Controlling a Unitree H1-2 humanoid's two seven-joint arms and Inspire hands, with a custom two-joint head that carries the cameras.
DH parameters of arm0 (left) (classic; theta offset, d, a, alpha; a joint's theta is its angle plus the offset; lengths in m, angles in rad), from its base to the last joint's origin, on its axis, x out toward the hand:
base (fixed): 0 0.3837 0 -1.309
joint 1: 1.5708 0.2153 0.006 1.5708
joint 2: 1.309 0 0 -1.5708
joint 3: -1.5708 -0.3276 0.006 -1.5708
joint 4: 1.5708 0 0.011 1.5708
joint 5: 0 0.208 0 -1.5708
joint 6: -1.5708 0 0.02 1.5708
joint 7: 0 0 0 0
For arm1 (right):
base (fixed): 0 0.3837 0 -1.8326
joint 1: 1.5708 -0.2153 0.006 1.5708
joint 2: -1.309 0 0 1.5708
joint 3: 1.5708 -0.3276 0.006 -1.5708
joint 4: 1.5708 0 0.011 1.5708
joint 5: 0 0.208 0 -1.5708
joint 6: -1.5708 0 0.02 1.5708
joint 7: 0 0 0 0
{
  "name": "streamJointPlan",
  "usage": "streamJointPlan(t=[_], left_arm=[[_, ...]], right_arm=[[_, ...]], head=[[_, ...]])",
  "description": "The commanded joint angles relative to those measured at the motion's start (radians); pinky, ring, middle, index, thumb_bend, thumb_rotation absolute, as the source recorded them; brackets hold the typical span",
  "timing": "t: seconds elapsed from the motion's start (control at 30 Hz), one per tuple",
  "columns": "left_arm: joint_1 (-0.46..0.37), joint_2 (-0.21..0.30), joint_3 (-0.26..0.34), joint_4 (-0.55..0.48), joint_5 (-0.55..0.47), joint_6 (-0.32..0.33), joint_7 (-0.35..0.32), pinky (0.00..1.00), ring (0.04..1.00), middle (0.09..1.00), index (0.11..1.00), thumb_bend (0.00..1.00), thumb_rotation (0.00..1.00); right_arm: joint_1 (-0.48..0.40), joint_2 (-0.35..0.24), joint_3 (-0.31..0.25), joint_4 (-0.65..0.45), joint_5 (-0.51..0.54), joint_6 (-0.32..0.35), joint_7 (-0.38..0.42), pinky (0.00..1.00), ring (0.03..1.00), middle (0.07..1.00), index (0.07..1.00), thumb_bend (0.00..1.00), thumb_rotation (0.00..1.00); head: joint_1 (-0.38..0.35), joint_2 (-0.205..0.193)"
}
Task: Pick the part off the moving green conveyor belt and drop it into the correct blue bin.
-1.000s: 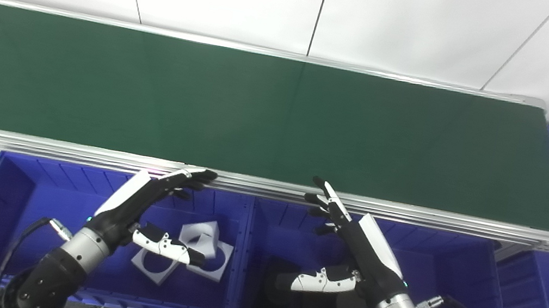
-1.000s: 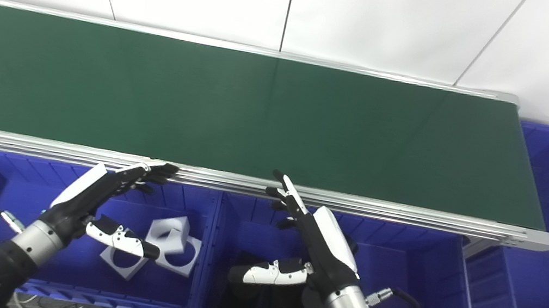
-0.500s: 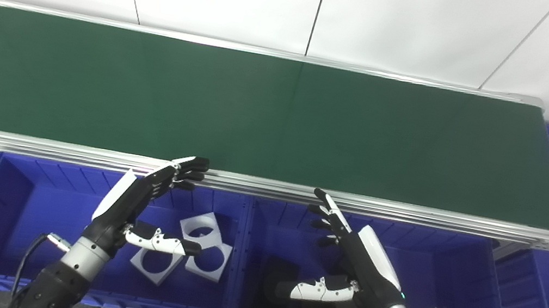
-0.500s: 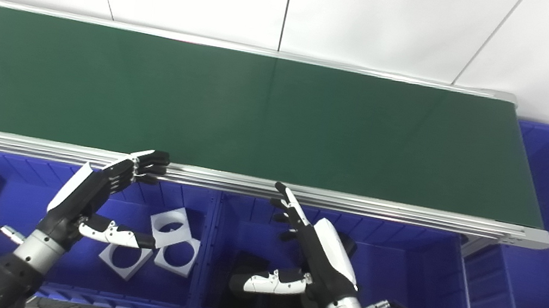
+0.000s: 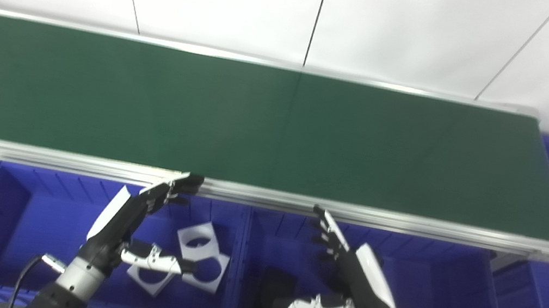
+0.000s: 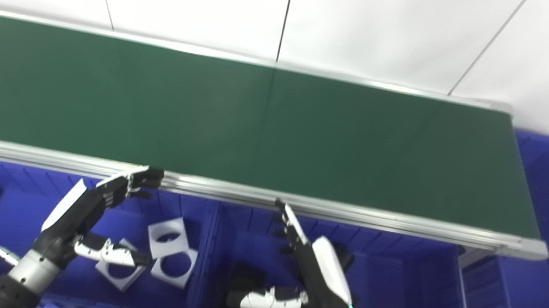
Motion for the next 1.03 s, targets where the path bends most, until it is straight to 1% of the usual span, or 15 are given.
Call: streamJointPlan(t=[0.0,0.17,0.27,0.4,0.5,0.7,0.8,1.0], left_arm=[[-0.008,-0.001,0.002,-0.005,0.013,-0.05,0.021,0.75,0.814,0.844,0.822,0.98,0.25],[-0.012,0.004,-0.01,0.01,0.014,-0.054,0.032,0.75,0.815,0.843,0.819,0.98,0.23],[-0.011,0.003,-0.01,0.015,0.004,-0.054,0.03,0.75,0.82,0.845,0.817,0.99,0.23],[-0.009,0.0,-0.011,0.013,-0.008,-0.055,0.027,0.76,0.826,0.846,0.819,0.98,0.21],[-0.006,0.001,-0.011,0.007,-0.004,-0.054,0.026,0.76,0.826,0.849,0.821,0.98,0.22],[-0.005,-0.003,-0.009,0.001,0.001,-0.052,0.029,0.77,0.828,0.851,0.822,0.99,0.23],[-0.008,-0.001,-0.011,0.004,0.0,-0.055,0.031,0.76,0.824,0.849,0.822,0.98,0.23],[-0.01,0.004,-0.013,0.004,0.009,-0.055,0.03,0.76,0.825,0.85,0.823,0.98,0.22]], right_arm=[[-0.005,0.002,0.004,-0.009,0.0,-0.073,-0.026,0.72,0.84,0.907,0.98,0.86,0.26],[-0.006,0.003,0.006,0.01,0.007,-0.086,-0.035,0.72,0.849,0.909,0.98,0.86,0.25],[-0.005,0.001,0.006,0.009,0.01,-0.079,-0.032,0.71,0.837,0.907,0.978,0.86,0.24],[-0.004,-0.003,0.007,0.01,0.004,-0.083,-0.034,0.73,0.843,0.907,0.981,0.86,0.25],[-0.002,-0.001,0.007,0.006,0.007,-0.08,-0.035,0.71,0.835,0.905,0.978,0.86,0.26],[-0.003,-0.001,0.005,0.001,0.006,-0.073,-0.033,0.7,0.832,0.909,0.979,0.85,0.23],[-0.003,0.0,0.004,-0.003,0.011,-0.066,-0.029,0.72,0.839,0.912,0.98,0.85,0.23],[-0.007,0.0,0.005,0.004,0.004,-0.082,-0.039,0.74,0.847,0.912,0.979,0.86,0.23]], head=[[0.003,-0.013],[0.007,-0.032],[0.007,-0.032],[0.005,-0.028],[0.003,-0.024],[0.002,-0.012],[0.001,-0.01],[0.001,-0.007]])
